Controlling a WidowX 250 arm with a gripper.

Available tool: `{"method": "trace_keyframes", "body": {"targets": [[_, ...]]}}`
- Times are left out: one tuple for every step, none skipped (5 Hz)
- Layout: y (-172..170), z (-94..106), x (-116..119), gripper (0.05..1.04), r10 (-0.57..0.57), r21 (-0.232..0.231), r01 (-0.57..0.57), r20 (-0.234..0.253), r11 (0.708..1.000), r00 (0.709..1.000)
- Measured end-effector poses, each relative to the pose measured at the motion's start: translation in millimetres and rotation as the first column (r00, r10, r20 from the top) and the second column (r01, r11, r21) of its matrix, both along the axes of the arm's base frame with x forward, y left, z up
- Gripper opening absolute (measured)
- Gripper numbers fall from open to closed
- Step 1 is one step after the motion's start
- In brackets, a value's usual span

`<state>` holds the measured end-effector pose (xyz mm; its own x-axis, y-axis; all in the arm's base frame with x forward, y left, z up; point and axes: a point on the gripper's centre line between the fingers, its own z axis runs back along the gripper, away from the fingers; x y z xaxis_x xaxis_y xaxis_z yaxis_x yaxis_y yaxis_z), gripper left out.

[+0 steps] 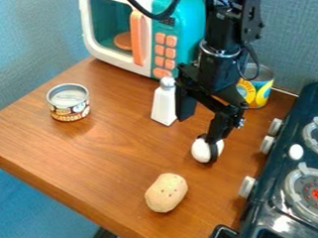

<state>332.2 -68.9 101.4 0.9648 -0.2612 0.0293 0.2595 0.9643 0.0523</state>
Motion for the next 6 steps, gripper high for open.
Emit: {"method": "trace_keyframes", "body": {"targets": [[0.7, -12.5, -2.7, 1.001, 0.004, 0.006, -0.004, -0.039, 1.000, 0.999], [-2.2, -20.1, 0.1, 1.001, 0.020, -0.008, -0.020, -0.052, 1.000, 0.998], [-1.7, -29.1, 9.4, 1.001, 0.016, 0.004, -0.016, -0.035, 1.000, 0.999], [-0.5, -33.8, 16.3, 1.001, 0.013, 0.025, -0.012, -0.048, 1.000, 0.999], [-1.1, -38.9, 23.5, 1.001, 0.008, 0.044, -0.005, -0.067, 0.999, 0.998], [-3.7, -42.7, 27.3, 1.001, -0.003, 0.029, 0.005, -0.069, 1.000, 0.998]]}}
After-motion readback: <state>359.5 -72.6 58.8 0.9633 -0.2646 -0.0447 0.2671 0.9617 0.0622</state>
